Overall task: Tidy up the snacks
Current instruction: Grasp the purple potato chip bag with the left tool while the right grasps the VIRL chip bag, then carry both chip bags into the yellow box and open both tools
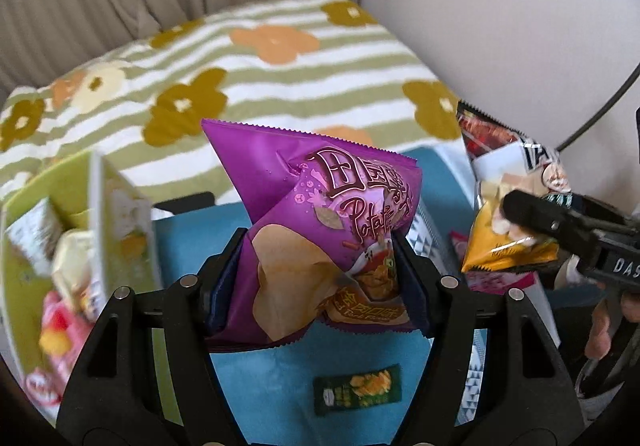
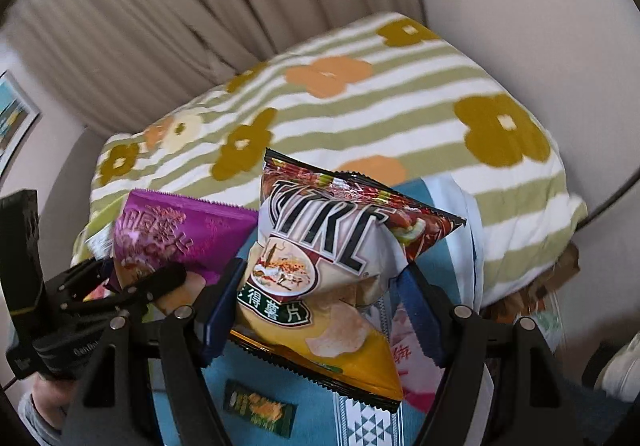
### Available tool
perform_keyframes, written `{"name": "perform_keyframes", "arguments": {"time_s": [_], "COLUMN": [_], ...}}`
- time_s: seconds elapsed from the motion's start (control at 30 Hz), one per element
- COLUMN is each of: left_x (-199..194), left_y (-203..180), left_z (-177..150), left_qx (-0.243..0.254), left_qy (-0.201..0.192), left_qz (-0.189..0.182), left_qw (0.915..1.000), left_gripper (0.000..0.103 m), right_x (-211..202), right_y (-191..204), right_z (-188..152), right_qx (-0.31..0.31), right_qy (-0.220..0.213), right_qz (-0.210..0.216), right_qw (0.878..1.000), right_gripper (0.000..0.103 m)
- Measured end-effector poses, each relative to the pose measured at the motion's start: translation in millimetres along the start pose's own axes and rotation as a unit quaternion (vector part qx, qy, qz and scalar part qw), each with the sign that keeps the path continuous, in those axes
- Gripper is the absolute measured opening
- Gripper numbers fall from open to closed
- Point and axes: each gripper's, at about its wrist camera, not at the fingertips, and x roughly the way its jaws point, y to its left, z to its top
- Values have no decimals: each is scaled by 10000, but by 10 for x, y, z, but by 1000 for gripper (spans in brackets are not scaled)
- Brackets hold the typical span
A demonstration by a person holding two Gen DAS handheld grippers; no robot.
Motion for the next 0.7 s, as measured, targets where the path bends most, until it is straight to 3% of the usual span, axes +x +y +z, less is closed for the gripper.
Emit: {"name": "perform_keyframes", "arguments": {"time_s": [0.23,0.4,0.7], "left_x": [-797,-1232,-1498], "left_y": [240,692,1781], "left_z": [-146,-268,-421], "left_qx": [-427,-730,-1106], "left_qy": [-586,-910,-963], "left_qz": [430,725,990], "left_qw": [9964,9905,9842], "left_gripper": [65,65,65], "right_x": [-288,-320,-21], "right_y": [449,949,1989], "right_z": [-11,-8,-13], "right_qx": [-681,-1090,-1459], "right_qy": [-121,-192,-186], "right_qz": [416,692,1011], "right_qw": [9967,9914,9839], "right_gripper": [71,71,71]}}
